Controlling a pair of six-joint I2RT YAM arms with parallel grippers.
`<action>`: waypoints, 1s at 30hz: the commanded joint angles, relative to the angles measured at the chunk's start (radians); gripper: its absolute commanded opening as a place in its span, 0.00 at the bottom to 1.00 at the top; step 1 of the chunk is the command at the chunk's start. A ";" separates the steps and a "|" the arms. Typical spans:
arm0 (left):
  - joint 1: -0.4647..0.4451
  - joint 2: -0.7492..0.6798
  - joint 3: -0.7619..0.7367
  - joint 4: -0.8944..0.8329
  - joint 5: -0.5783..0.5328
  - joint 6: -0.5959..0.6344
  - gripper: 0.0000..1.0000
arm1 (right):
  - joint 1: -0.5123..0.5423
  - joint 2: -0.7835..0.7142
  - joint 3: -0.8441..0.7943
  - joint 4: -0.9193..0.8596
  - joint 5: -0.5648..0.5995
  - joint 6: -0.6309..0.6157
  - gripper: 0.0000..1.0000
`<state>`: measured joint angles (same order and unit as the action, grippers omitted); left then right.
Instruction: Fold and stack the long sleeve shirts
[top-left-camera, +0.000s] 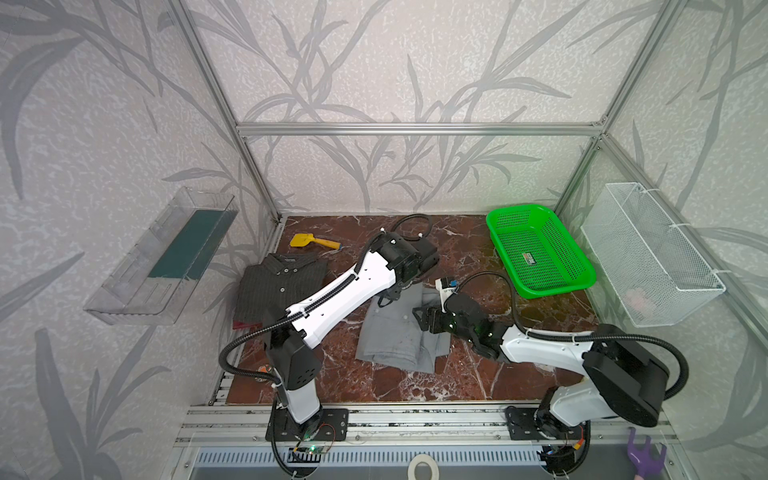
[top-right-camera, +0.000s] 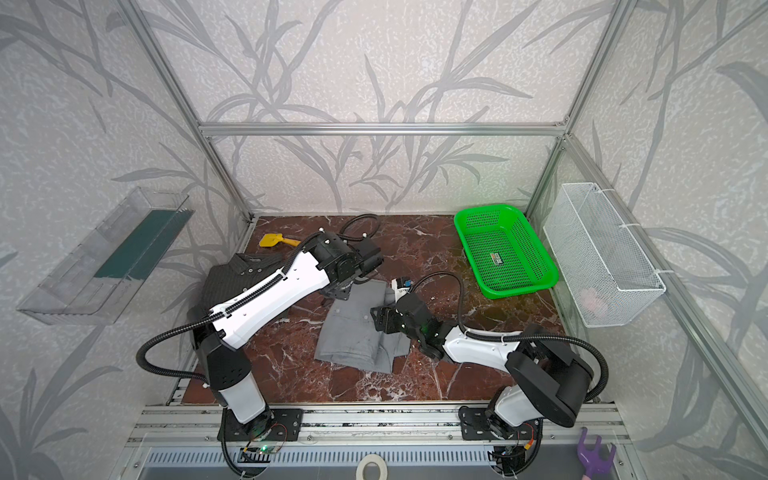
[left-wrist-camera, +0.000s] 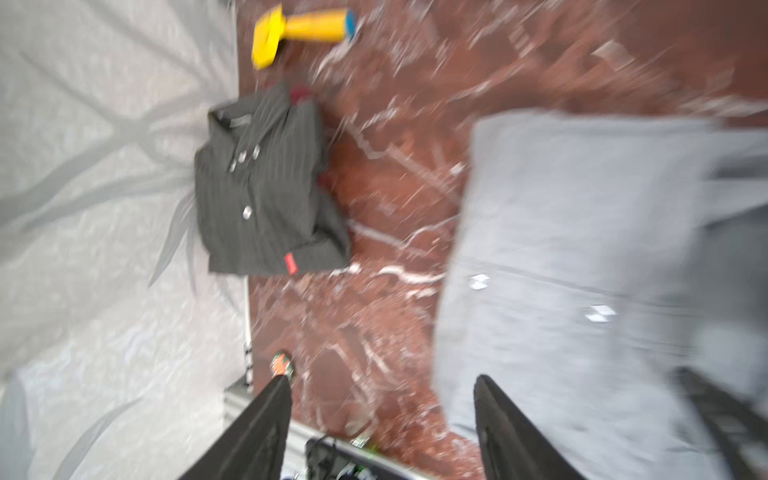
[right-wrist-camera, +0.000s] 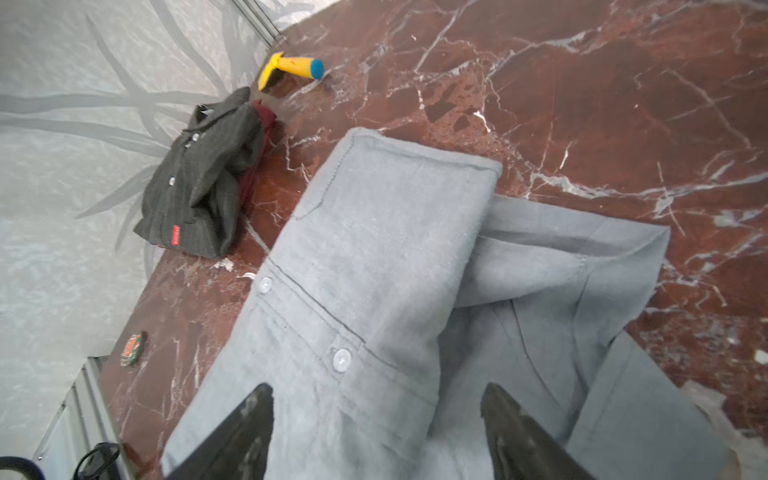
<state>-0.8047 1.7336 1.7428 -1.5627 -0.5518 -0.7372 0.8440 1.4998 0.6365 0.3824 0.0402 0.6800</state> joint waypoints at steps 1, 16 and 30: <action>0.015 -0.077 -0.129 0.075 0.015 0.008 0.70 | -0.023 0.044 0.059 -0.084 -0.044 -0.027 0.80; 0.037 -0.147 -0.340 0.174 -0.002 0.013 0.70 | -0.057 0.231 0.141 0.016 -0.189 -0.003 0.40; 0.035 -0.029 -0.331 0.220 0.123 0.007 0.69 | -0.069 -0.058 -0.035 -0.034 -0.039 -0.049 0.00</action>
<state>-0.7700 1.6650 1.4033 -1.3422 -0.4641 -0.7181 0.7872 1.4567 0.6483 0.3576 -0.0414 0.6395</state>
